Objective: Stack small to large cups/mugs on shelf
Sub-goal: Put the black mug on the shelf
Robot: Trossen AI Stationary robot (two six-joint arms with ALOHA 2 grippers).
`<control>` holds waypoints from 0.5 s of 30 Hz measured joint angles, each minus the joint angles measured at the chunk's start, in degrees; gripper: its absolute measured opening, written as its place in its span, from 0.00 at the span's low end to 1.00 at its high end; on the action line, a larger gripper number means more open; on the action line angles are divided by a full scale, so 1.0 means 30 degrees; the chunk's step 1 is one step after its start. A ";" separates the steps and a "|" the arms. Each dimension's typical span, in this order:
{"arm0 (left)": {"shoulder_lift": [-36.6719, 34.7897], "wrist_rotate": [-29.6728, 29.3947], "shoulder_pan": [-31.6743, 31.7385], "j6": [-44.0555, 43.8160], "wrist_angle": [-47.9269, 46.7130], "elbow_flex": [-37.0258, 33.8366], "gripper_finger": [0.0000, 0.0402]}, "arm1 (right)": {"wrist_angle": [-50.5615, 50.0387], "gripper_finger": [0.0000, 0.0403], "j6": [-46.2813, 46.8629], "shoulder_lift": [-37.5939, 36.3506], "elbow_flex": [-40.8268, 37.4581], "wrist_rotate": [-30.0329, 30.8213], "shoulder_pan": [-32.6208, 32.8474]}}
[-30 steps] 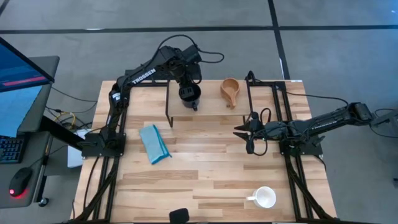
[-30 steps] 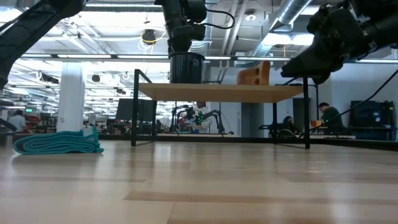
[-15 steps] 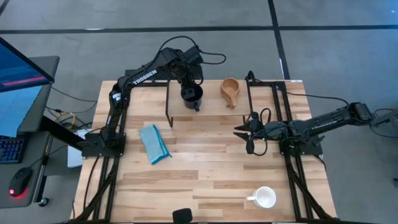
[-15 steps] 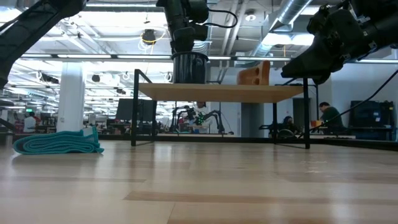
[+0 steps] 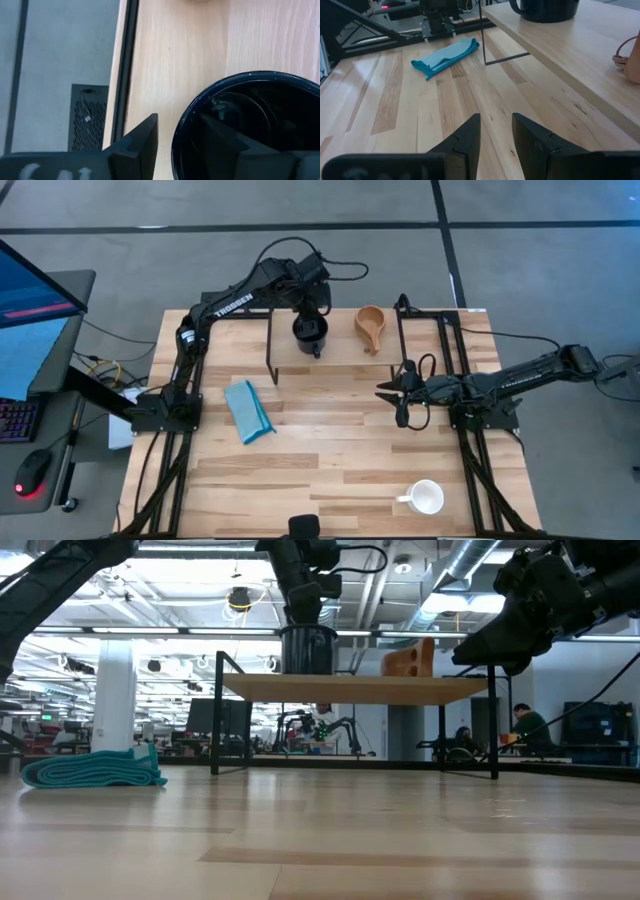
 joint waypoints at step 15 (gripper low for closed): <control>0.0000 0.0197 -0.0371 0.0000 0.1076 0.0000 0.31 | 0.0002 0.33 -0.0015 0.0004 0.0000 0.0000 0.0000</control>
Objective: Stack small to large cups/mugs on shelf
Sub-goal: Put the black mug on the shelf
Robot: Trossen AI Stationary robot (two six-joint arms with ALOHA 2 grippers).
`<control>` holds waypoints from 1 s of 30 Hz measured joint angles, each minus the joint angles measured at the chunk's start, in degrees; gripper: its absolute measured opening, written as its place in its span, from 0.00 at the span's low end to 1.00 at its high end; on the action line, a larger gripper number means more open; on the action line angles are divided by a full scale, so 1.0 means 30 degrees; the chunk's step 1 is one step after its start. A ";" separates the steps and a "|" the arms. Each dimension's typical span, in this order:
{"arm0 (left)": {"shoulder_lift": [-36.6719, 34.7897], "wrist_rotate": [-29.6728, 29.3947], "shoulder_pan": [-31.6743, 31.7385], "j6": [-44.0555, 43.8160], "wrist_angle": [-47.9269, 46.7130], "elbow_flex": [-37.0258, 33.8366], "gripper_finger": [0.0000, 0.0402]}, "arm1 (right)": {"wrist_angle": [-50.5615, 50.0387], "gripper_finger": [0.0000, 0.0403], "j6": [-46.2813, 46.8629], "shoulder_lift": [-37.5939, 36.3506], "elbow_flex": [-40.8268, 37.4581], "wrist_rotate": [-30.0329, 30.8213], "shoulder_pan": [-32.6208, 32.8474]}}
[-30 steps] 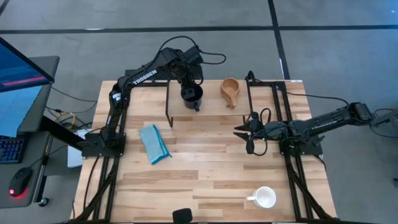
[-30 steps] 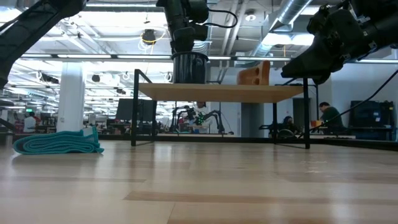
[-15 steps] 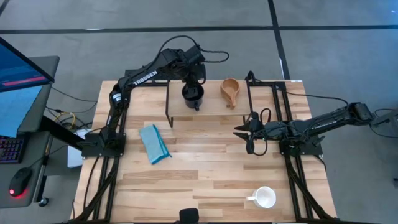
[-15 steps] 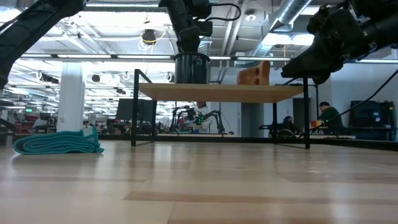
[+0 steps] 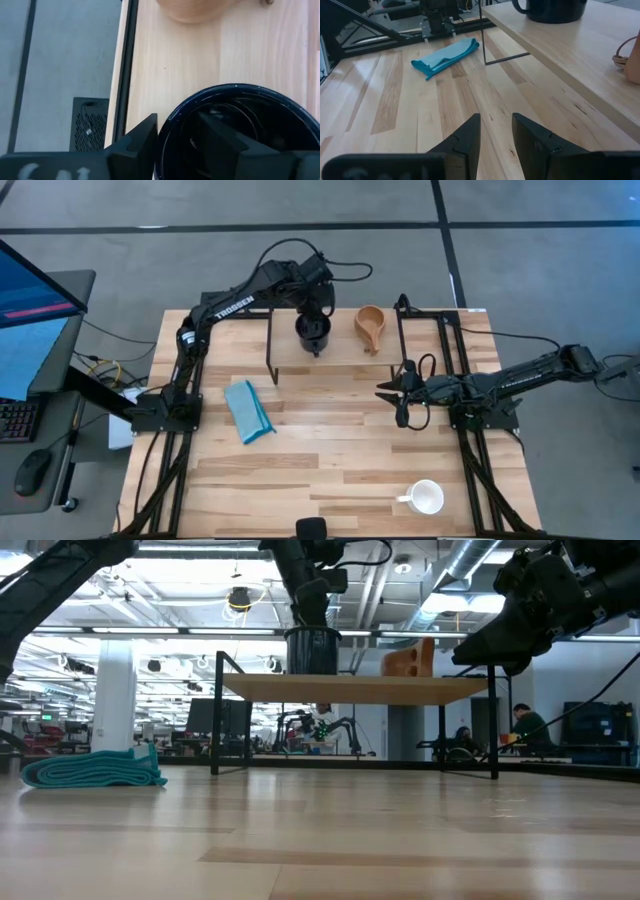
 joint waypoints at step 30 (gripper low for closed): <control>0.0000 0.0122 -0.0427 -0.0945 0.1989 0.0000 0.31 | -0.0049 0.33 -0.0124 -0.0004 0.0000 0.0000 0.0000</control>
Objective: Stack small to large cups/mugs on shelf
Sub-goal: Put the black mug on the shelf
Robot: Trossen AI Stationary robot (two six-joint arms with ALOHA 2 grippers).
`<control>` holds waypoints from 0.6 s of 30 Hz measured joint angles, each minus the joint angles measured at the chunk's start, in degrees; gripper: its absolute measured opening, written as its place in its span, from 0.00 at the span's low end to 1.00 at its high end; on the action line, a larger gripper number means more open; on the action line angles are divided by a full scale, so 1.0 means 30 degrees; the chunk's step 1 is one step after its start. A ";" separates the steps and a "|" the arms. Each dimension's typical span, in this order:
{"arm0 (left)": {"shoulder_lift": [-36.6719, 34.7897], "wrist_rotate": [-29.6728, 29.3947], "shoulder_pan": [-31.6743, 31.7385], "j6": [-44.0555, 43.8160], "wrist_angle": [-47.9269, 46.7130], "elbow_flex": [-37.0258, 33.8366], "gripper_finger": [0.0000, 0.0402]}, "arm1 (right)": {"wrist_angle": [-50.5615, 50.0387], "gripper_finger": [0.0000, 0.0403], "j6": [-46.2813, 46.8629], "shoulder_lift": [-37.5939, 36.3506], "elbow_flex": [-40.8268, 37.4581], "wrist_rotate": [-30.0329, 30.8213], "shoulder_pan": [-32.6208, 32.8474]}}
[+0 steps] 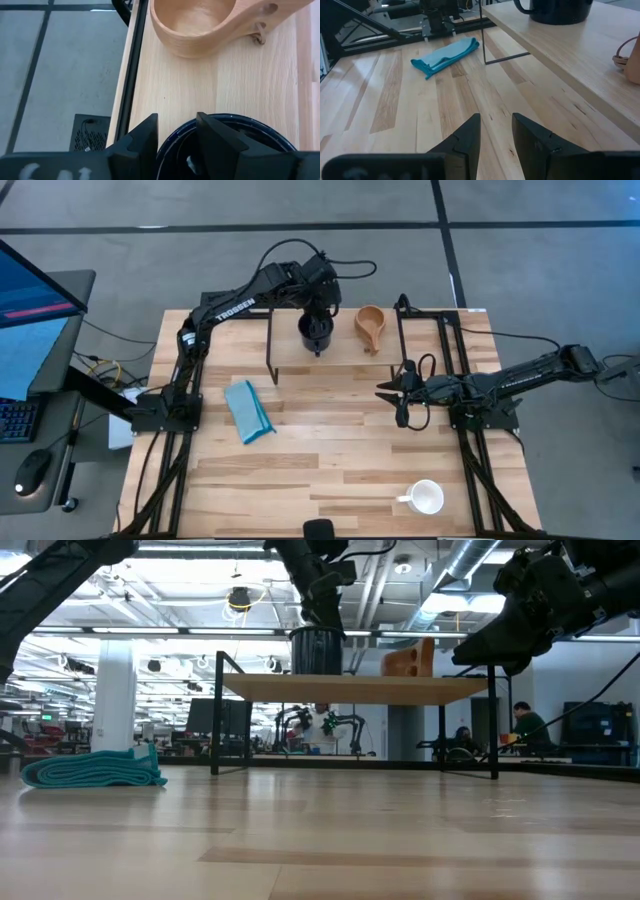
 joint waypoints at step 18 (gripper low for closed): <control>-0.2781 0.1745 0.1055 -0.0370 0.0016 0.0007 0.31 | -0.0522 0.33 0.0160 0.0000 0.0000 0.0000 0.0000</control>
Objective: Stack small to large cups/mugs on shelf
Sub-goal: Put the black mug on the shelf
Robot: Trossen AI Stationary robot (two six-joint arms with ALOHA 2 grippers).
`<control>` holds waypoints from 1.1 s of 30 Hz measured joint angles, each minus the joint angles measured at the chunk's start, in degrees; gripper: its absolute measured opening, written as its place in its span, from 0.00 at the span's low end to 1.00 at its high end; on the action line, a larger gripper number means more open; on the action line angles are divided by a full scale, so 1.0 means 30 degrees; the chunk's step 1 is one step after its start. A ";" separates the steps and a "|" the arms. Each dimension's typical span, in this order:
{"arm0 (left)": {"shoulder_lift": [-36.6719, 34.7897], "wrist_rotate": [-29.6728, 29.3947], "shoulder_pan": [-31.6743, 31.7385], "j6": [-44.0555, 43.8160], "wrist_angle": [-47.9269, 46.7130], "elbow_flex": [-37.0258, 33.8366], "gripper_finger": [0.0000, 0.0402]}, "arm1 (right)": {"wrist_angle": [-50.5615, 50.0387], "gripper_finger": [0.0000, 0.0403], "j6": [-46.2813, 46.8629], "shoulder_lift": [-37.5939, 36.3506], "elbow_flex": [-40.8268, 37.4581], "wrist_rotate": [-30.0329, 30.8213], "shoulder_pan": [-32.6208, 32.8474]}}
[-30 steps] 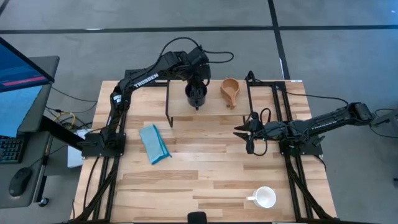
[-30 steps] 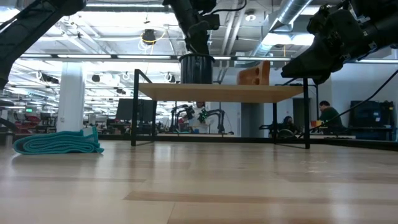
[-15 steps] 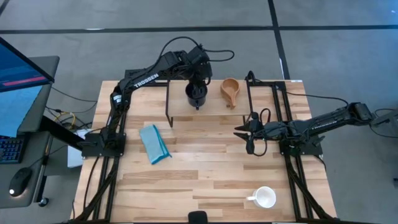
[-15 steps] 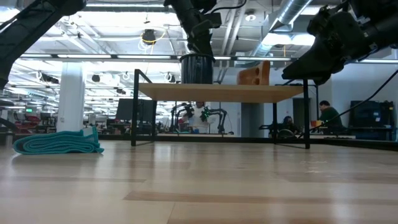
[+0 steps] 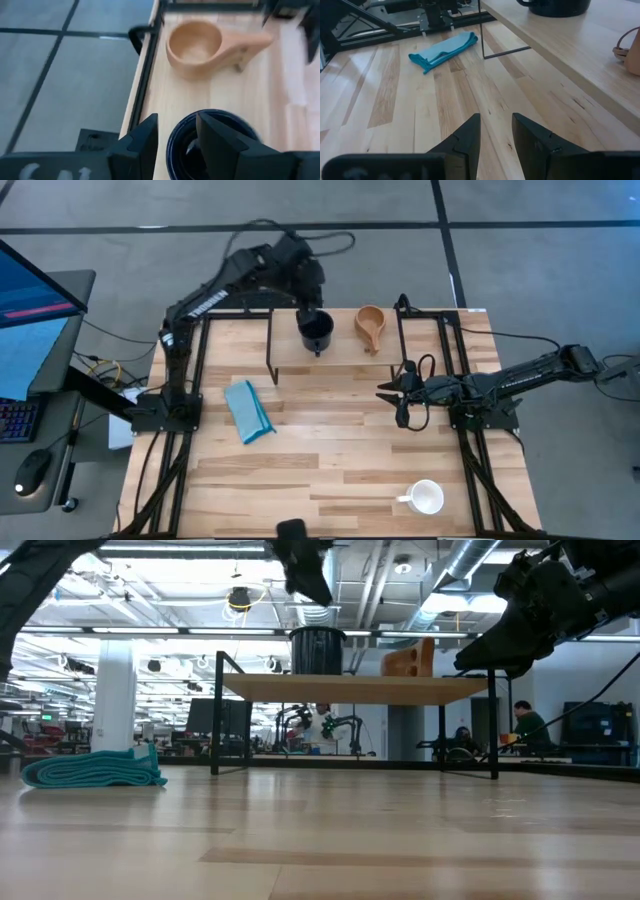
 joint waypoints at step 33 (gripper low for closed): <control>-1.4959 0.2587 0.1628 -0.3585 1.4791 -2.0391 0.31 | -0.0291 0.33 -0.0007 0.0003 0.0000 0.0000 0.0000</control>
